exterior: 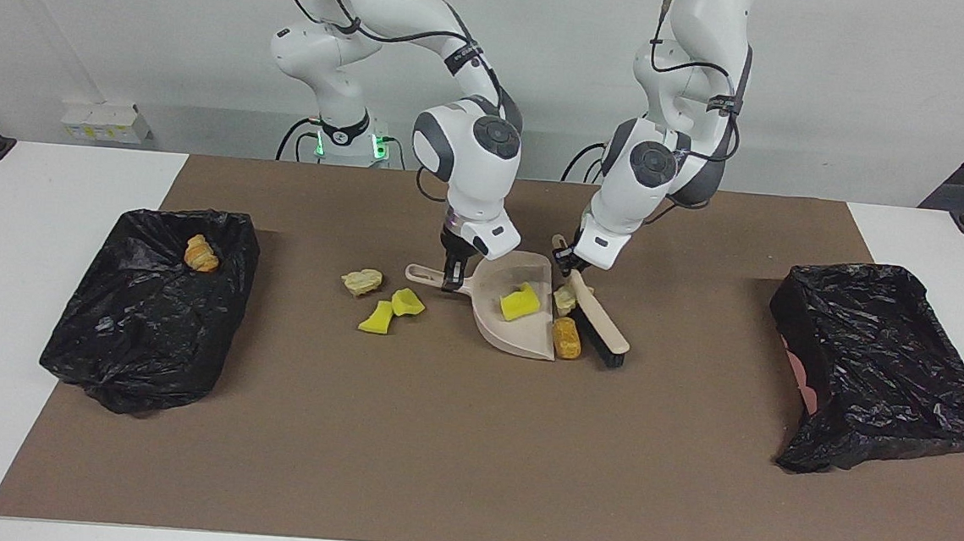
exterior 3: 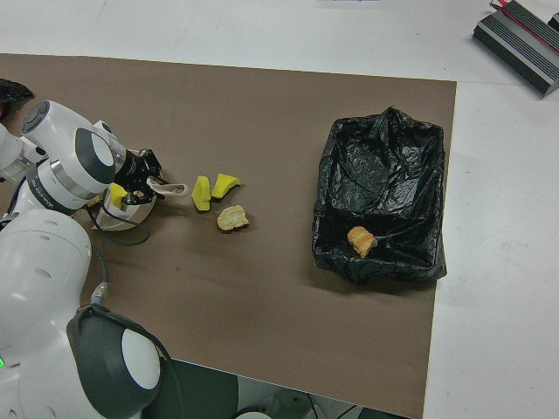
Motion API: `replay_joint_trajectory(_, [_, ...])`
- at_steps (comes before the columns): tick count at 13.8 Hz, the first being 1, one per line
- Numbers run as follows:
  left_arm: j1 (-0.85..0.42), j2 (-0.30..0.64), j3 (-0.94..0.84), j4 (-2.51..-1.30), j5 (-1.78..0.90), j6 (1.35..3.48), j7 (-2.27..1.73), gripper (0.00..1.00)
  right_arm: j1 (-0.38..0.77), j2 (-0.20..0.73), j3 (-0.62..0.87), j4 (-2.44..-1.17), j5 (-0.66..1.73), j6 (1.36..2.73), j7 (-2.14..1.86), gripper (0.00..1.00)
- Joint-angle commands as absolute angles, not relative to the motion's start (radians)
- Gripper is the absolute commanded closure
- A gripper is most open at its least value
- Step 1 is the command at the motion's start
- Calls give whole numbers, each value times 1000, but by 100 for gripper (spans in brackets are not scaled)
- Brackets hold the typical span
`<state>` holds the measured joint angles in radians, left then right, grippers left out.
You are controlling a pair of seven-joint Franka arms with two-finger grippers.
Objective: Sweep and dump trash in bin
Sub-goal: 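Brush the bread chunk and rock into the dustpan with the left gripper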
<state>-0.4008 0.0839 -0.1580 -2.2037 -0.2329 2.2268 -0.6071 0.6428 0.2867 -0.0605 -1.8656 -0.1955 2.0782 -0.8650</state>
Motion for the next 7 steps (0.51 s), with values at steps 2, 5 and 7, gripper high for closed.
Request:
replay_joint_trajectory(2, [-408, 91, -219, -2178, -245, 2211, -451, 100, 644, 287, -55, -1878, -196, 2103, -819, 100])
replay_joint_trajectory(5, [-407, 95, -241, -2054, -282, 2122, -448, 100, 646, 287, -55, -1878, -196, 2102, -819, 100])
replay_joint_trajectory(7, [-391, 87, -236, -2014, -328, 2092, -448, 100, 644, 288, -57, -1868, -196, 2085, -821, 100])
